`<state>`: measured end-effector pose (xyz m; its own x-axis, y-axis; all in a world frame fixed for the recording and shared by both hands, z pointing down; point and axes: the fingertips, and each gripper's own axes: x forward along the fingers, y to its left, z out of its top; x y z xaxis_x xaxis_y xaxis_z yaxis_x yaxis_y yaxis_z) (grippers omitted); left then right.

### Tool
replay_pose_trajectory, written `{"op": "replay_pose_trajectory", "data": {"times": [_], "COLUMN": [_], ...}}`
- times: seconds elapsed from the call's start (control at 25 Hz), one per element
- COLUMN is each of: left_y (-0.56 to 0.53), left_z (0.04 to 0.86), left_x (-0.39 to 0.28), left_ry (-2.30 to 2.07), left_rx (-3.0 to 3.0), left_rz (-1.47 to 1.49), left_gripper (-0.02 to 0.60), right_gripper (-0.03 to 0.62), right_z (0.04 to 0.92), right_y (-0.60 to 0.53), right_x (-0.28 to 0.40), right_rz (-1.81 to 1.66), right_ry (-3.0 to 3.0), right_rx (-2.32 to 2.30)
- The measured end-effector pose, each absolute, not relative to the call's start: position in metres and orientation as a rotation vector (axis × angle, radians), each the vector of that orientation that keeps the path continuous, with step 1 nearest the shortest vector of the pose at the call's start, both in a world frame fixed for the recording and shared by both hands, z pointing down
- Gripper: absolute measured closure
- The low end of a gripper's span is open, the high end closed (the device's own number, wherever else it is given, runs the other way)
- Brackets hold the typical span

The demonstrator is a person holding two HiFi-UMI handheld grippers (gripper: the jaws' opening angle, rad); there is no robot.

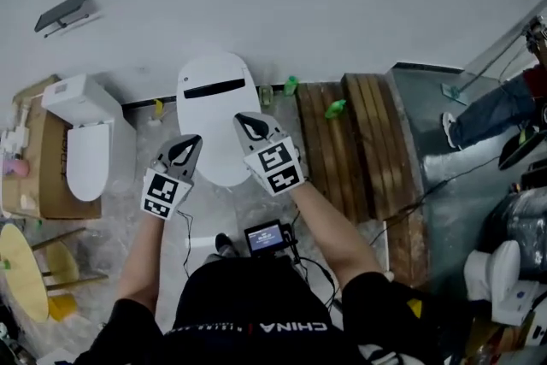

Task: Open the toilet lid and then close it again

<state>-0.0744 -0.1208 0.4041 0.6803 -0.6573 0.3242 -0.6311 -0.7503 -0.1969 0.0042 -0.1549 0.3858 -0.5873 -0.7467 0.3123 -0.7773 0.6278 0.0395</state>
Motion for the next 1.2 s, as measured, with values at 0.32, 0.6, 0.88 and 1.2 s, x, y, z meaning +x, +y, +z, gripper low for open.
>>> {"op": "replay_pose_trajectory", "data": {"times": [0.32,0.6,0.88,1.2], "left_y": [-0.100,-0.066,-0.023,0.052], "left_z": [0.376,0.382,0.378,0.373], "left_x": [-0.051,-0.037,-0.051,-0.088], "left_ry": [1.149,1.216,1.246,1.216], "left_rx": [-2.863,-2.839,-2.837,-2.857], "left_rz": [-0.470,-0.509,-0.483,-0.404], "left_gripper": [0.572,0.572,0.572,0.572], "right_gripper": [0.582,0.582,0.582,0.582], "right_z": [0.365,0.394,0.403,0.407], "right_y": [-0.145,-0.119,-0.076,-0.008], "right_x": [0.043,0.070,0.060,0.021], "right_rz": [0.156,0.199,0.212,0.193], "right_ry": [-2.600,-2.581,-2.567,-2.527], "right_rx": [1.238,1.078,1.049,1.096]}}
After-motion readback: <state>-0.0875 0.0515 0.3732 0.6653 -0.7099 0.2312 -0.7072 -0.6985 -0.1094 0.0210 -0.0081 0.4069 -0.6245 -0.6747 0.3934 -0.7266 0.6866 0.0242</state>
